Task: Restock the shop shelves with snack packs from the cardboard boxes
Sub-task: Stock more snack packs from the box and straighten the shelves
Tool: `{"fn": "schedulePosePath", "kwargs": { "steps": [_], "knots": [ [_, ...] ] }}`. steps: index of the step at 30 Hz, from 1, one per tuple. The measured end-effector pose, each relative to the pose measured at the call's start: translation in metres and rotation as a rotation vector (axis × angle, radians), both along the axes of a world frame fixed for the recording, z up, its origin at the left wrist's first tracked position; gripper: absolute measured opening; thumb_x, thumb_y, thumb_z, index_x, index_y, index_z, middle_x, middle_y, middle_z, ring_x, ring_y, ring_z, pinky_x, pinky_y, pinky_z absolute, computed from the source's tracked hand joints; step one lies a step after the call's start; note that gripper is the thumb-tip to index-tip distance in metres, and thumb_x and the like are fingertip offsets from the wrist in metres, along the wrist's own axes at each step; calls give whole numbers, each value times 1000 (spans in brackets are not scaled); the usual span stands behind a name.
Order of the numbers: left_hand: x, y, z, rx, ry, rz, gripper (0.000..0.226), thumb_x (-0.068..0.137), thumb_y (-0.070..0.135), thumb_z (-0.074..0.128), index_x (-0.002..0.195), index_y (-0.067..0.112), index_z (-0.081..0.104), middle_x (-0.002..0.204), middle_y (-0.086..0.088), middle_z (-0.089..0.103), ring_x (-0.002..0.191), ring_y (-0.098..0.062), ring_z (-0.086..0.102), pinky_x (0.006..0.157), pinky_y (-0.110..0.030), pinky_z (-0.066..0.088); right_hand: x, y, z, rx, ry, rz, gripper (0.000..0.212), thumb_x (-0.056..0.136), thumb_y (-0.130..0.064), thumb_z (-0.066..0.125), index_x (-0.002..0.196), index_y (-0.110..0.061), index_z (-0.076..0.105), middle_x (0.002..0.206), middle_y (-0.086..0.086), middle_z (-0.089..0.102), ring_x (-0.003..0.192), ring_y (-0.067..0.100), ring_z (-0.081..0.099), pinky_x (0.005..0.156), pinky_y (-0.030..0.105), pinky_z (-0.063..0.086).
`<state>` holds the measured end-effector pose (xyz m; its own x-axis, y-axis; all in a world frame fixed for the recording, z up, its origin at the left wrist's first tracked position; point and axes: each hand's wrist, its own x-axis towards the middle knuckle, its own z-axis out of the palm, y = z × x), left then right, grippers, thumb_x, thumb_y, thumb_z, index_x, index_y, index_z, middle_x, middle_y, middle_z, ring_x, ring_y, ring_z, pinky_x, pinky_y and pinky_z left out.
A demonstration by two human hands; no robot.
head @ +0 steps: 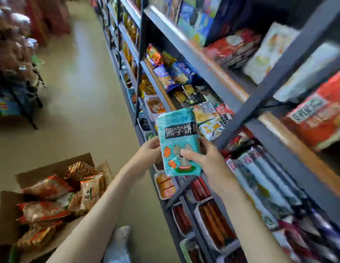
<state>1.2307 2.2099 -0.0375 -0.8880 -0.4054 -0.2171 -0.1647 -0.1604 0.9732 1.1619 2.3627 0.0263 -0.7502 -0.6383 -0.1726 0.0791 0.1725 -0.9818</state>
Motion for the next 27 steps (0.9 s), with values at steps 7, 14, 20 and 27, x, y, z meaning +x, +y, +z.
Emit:
{"fn": "schedulePosePath", "kwargs": {
  "steps": [7, 14, 20, 27],
  "knots": [
    [-5, 115, 113, 31, 204, -405, 18, 99, 23, 48, 109, 27, 63, 95, 8, 74, 81, -9, 70, 68, -22, 54, 21, 138, 92, -135, 63, -223, 29, 77, 0, 71, 102, -13, 66, 96, 6, 74, 88, 26, 70, 79, 38, 57],
    [-23, 185, 158, 82, 302, -663, 47, 73, 40, 73, 114, 21, 62, 98, -7, 71, 88, -24, 70, 78, -39, 55, 43, 244, 129, -233, 121, -474, 26, 83, 3, 62, 101, -15, 66, 92, 3, 75, 82, 18, 71, 71, 30, 58],
    [-41, 278, 195, -198, 464, -857, 45, 91, 25, 65, 132, 32, 49, 117, -2, 66, 103, -17, 67, 87, -35, 55, 43, 309, 135, -282, 155, -651, 36, 88, -11, 63, 122, -20, 59, 109, 1, 72, 98, 19, 69, 81, 36, 56],
    [-101, 317, 192, -322, 553, -822, 57, 92, -1, 57, 140, 25, 42, 118, -1, 67, 106, -19, 66, 89, -37, 55, 9, 330, 146, 138, 387, -706, 35, 94, -30, 59, 128, -26, 49, 110, -18, 59, 91, -8, 57, 66, 7, 46]
  ]
}}
